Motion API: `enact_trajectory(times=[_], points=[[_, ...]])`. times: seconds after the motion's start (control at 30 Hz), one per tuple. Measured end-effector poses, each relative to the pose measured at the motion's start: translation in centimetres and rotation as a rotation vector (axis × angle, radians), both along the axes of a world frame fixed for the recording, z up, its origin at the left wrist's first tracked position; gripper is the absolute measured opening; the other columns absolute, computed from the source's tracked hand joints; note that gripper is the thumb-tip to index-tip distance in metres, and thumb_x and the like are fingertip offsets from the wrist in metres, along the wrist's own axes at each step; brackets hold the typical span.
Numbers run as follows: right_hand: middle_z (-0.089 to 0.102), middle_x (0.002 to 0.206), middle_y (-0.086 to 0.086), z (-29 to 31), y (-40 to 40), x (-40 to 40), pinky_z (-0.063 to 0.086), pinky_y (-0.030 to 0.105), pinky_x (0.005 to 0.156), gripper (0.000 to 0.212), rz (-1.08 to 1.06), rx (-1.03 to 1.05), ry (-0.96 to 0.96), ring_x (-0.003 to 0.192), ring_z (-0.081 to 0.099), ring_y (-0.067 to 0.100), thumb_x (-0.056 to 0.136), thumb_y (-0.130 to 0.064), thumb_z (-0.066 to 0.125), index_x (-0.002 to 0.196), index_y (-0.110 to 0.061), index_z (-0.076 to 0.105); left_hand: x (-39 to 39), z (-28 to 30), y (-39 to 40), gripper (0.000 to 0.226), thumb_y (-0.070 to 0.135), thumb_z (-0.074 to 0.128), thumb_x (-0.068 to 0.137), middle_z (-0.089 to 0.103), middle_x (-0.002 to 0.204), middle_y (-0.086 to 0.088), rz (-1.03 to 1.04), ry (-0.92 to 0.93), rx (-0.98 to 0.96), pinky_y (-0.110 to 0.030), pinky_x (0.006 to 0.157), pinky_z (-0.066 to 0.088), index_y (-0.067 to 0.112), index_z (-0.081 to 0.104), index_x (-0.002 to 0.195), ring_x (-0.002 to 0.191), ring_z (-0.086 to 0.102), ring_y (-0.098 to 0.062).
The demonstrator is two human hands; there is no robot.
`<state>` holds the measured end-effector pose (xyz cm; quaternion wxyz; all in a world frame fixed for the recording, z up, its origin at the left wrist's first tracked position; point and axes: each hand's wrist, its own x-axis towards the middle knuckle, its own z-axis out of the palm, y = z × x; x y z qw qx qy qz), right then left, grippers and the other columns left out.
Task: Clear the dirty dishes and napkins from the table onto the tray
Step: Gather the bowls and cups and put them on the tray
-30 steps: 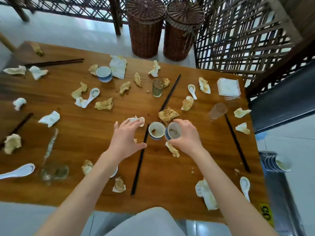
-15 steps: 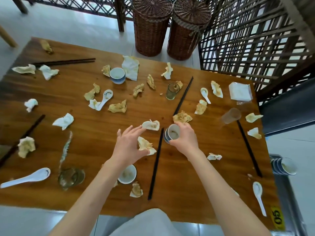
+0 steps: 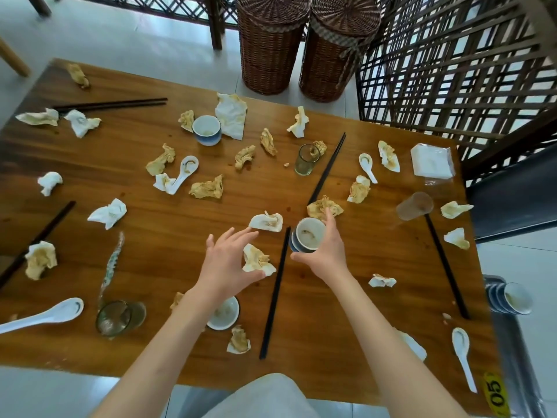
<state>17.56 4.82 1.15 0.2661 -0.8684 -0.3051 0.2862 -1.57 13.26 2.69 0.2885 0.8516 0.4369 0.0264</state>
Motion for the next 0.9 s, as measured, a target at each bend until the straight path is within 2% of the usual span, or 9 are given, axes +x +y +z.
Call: enact_trajectory(times=[0.17,0.3,0.43,0.57,0.73,0.9], points=[[0.044,0.137,-0.005,-2.2,-0.2,-0.1,0.037,0.038,0.101,0.115,-0.139,0.070,0.086,0.126,0.041,0.020,0.052,-0.026,0.091,0.143,-0.034,0.020,0.0,-0.7,0.1,0.080,0.051,0.076,0.067,0.038,0.146,0.012,0.004,0.015,0.001,-0.051,0.113,0.002,0.035,0.041,0.137,0.141,0.022,-0.015],[0.051,0.123,-0.010,-2.9,-0.2,-0.2,0.034,0.026,0.090,0.104,-0.192,0.129,0.083,0.109,0.040,0.007,0.052,-0.026,0.091,0.136,-0.032,0.031,-0.1,-1.1,0.0,0.079,0.051,0.076,0.067,0.038,0.146,0.012,0.014,0.029,-0.003,-0.050,0.113,0.002,0.035,0.041,0.137,0.141,0.022,-0.015],[0.051,0.103,-0.019,-2.9,-0.1,-0.2,0.038,0.015,0.077,0.082,-0.184,0.161,0.062,0.100,0.048,0.004,0.054,-0.027,0.091,0.122,-0.027,0.045,-0.1,-1.5,-0.2,0.079,0.049,0.077,0.068,0.038,0.146,0.011,0.022,0.037,-0.018,-0.050,0.113,0.002,0.034,0.042,0.137,0.141,0.022,-0.015],[0.051,0.100,-0.020,-2.9,-0.3,-0.1,0.031,0.006,0.066,0.075,-0.158,0.171,0.048,0.095,0.048,0.002,0.056,-0.025,0.090,0.118,-0.028,0.047,0.1,-1.5,-0.4,0.078,0.048,0.077,0.068,0.038,0.146,0.011,0.023,0.052,-0.029,-0.050,0.113,0.002,0.034,0.042,0.137,0.141,0.022,-0.015],[0.050,0.099,-0.020,-3.0,-0.3,0.2,0.042,0.019,0.076,0.075,-0.126,0.161,0.049,0.097,0.050,0.004,0.055,-0.024,0.090,0.117,-0.028,0.046,0.2,-1.5,-0.5,0.079,0.047,0.077,0.068,0.038,0.146,0.011,0.027,0.056,-0.035,-0.051,0.113,0.003,0.033,0.042,0.137,0.141,0.022,-0.015],[0.046,0.112,-0.020,-3.4,-0.7,0.2,0.033,0.022,0.092,0.103,-0.147,0.179,0.132,0.107,0.040,0.000,0.052,-0.022,0.091,0.137,-0.027,0.033,0.2,-1.5,-0.7,0.077,0.047,0.076,0.069,0.037,0.147,0.011,0.040,0.056,-0.047,-0.051,0.113,0.003,0.033,0.042,0.137,0.141,0.022,-0.015]])
